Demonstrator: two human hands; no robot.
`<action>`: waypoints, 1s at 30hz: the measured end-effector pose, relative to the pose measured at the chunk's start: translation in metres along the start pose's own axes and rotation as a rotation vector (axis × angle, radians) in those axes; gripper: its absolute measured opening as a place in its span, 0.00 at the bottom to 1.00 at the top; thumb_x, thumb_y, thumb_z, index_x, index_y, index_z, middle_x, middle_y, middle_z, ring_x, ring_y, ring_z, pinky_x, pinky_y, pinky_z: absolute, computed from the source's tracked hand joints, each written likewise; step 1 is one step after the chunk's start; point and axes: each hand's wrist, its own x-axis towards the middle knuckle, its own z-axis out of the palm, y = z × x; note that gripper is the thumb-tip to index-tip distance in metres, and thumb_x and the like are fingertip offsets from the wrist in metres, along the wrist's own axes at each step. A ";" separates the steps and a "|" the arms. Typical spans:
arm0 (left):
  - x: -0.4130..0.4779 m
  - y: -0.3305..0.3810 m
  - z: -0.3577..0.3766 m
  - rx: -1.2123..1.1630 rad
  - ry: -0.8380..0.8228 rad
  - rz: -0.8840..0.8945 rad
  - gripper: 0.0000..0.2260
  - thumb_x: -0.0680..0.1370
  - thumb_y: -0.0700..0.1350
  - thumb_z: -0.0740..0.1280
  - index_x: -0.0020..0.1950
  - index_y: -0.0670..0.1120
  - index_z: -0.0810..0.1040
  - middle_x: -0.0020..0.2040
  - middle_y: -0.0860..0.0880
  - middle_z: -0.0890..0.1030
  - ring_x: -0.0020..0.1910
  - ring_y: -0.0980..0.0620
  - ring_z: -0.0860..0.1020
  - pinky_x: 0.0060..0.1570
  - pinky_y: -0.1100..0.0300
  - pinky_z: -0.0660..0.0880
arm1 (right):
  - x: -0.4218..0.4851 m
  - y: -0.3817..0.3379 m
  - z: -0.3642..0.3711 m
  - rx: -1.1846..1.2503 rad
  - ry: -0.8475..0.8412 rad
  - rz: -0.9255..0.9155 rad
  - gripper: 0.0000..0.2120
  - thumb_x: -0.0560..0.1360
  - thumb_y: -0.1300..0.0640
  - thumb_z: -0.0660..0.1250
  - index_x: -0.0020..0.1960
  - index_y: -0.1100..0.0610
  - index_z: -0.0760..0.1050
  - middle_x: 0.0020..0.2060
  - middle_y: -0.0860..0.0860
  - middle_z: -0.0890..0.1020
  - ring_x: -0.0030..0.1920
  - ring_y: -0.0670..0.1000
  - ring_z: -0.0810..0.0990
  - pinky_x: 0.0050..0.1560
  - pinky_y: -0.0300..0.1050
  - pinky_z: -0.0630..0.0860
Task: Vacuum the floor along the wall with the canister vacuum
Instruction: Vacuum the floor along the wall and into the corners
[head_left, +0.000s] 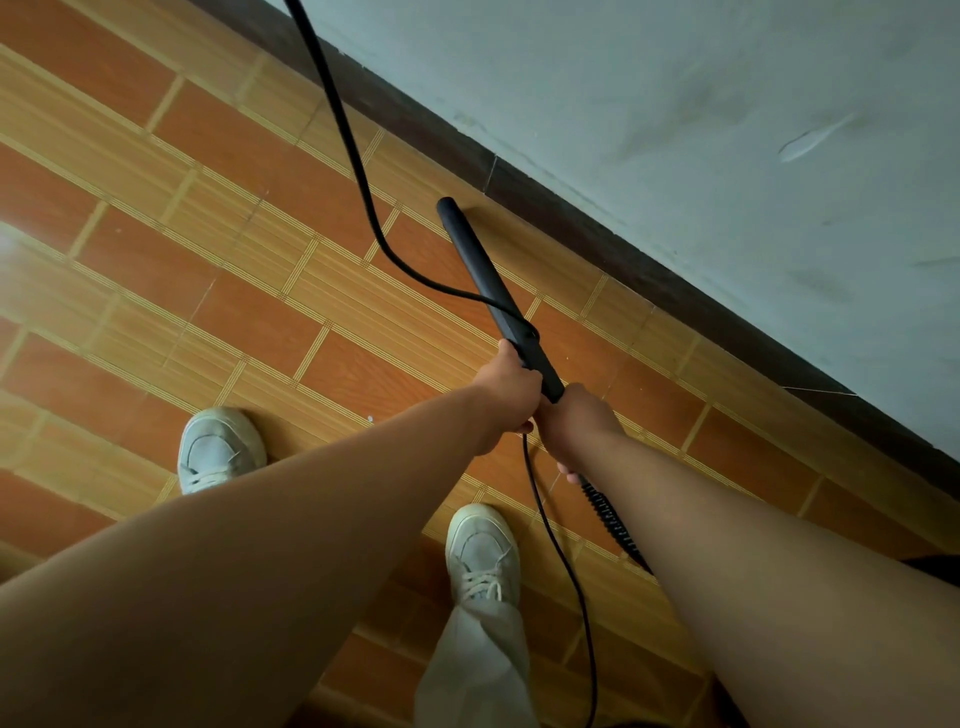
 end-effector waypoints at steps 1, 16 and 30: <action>0.000 0.001 -0.003 -0.005 0.004 0.000 0.17 0.83 0.40 0.59 0.71 0.51 0.64 0.60 0.43 0.77 0.54 0.42 0.82 0.49 0.42 0.83 | 0.001 -0.003 0.000 -0.018 0.003 -0.011 0.18 0.83 0.40 0.58 0.56 0.56 0.69 0.48 0.58 0.83 0.44 0.59 0.83 0.47 0.56 0.83; 0.009 0.007 -0.076 -0.027 0.086 0.129 0.26 0.84 0.41 0.56 0.82 0.51 0.53 0.58 0.49 0.73 0.56 0.48 0.76 0.58 0.50 0.78 | 0.013 -0.094 0.022 -0.058 0.018 0.030 0.07 0.83 0.61 0.61 0.54 0.65 0.73 0.37 0.60 0.82 0.26 0.56 0.77 0.30 0.47 0.77; 0.002 0.004 -0.176 -0.073 0.058 0.128 0.24 0.84 0.41 0.56 0.80 0.53 0.55 0.63 0.46 0.75 0.56 0.47 0.76 0.47 0.55 0.74 | -0.013 -0.193 0.057 0.151 -0.053 0.208 0.17 0.86 0.57 0.51 0.53 0.64 0.75 0.30 0.57 0.76 0.26 0.54 0.73 0.24 0.42 0.71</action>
